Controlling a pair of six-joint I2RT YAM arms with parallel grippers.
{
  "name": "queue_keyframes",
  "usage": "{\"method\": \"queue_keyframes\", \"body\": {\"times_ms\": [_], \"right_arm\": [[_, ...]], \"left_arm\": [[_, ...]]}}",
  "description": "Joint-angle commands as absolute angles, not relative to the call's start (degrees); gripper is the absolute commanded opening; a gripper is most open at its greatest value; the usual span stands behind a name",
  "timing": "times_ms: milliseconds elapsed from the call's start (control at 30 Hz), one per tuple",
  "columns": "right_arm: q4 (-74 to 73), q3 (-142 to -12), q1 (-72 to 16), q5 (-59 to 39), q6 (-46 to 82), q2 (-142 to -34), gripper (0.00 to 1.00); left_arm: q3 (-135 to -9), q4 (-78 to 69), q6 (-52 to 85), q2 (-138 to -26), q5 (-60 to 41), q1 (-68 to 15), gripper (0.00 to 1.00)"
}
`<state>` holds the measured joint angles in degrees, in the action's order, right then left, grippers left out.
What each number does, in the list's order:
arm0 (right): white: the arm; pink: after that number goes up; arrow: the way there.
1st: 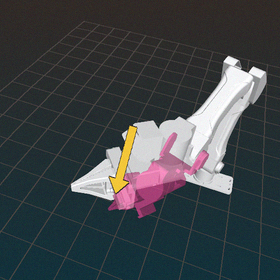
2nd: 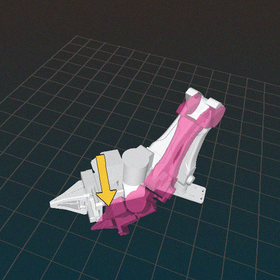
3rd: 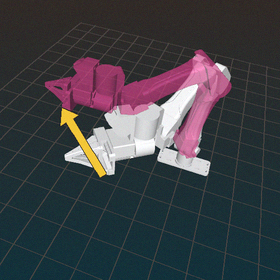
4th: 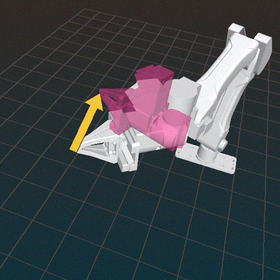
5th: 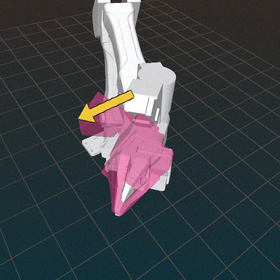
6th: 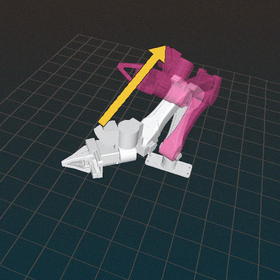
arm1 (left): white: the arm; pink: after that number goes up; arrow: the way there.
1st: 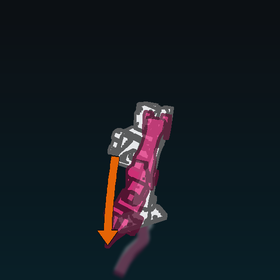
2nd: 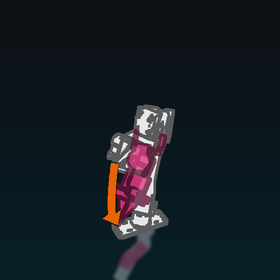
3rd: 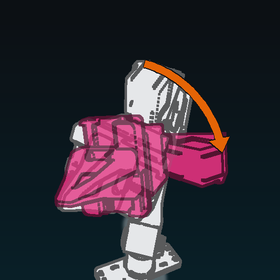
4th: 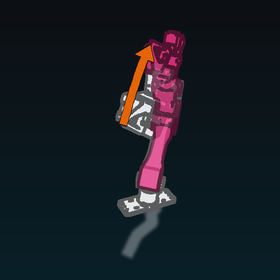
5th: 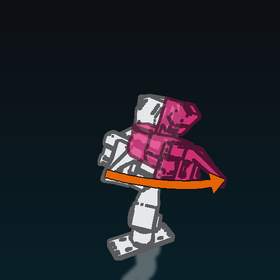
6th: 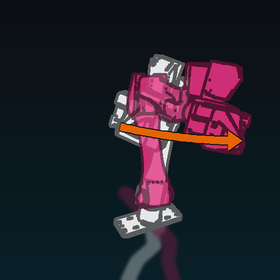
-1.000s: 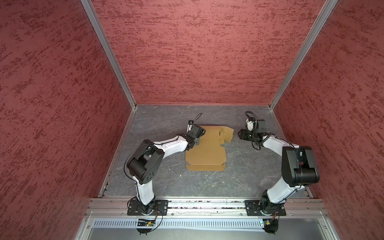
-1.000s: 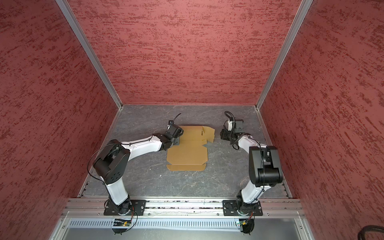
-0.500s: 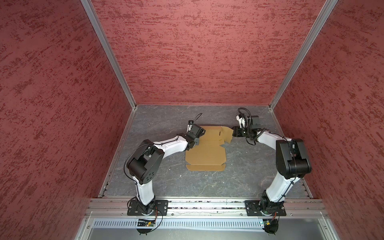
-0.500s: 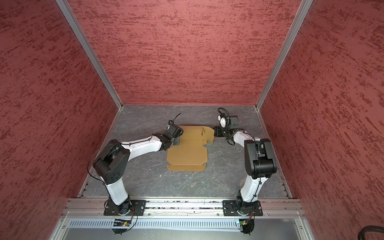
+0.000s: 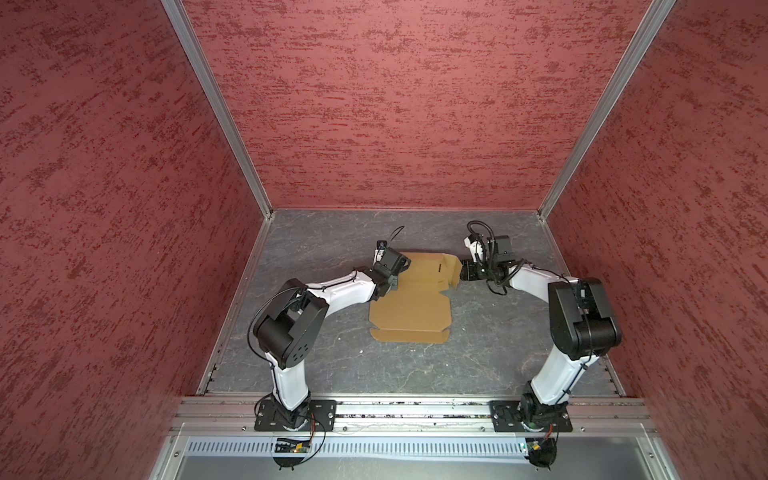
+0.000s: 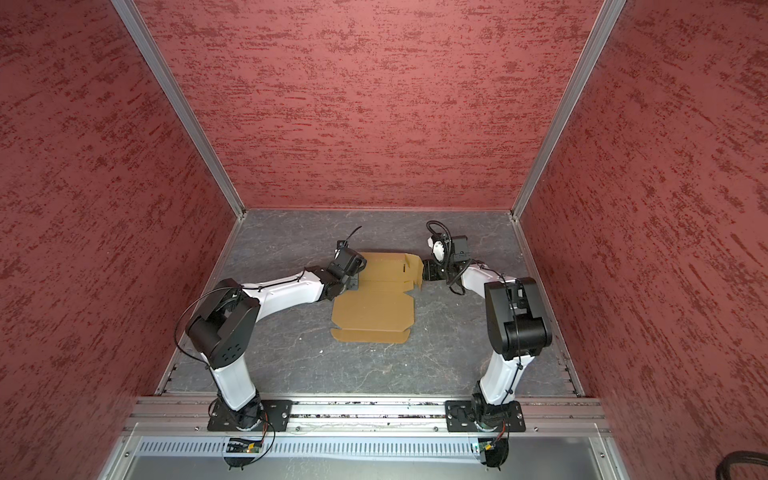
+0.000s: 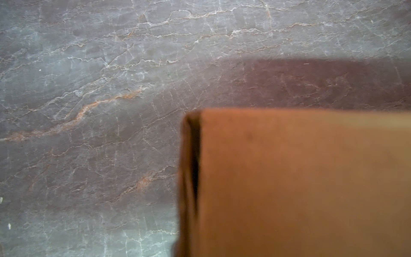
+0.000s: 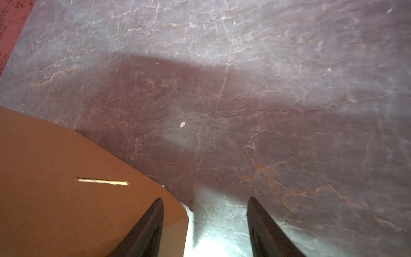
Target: Fold the paper box
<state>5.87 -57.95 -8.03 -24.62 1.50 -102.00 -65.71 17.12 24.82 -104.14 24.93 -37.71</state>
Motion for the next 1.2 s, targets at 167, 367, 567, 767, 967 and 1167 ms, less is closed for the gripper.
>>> {"method": "queue_keyframes", "body": {"times_ms": [167, 367, 567, 767, 967, 1167], "right_arm": [[6.58, -55.05, -10.55, -23.99, 1.39, -96.9, 0.6], [5.73, -51.38, -11.51, -23.01, 2.47, -92.49, 0.6], [5.01, -50.75, -12.16, -23.95, 2.47, -91.58, 0.6], [5.01, -50.58, -13.97, -23.48, 2.26, -91.64, 0.59], [3.68, -49.78, -15.02, -23.39, 2.47, -91.53, 0.59], [2.25, -50.1, -15.44, -23.73, 2.29, -92.37, 0.59]], "left_arm": [[-67.11, 20.8, 25.62, -105.45, 24.15, -38.48, 0.03], [-67.24, 21.22, 26.02, -105.64, 24.52, -38.77, 0.03], [-67.34, 21.01, 25.93, -105.9, 24.48, -39.16, 0.03], [-67.37, 21.09, 26.02, -105.82, 24.6, -39.28, 0.03], [-67.29, 20.9, 25.84, -105.95, 24.43, -39.3, 0.03], [-67.06, 20.65, 25.42, -105.8, 24.26, -39.35, 0.03]]}}
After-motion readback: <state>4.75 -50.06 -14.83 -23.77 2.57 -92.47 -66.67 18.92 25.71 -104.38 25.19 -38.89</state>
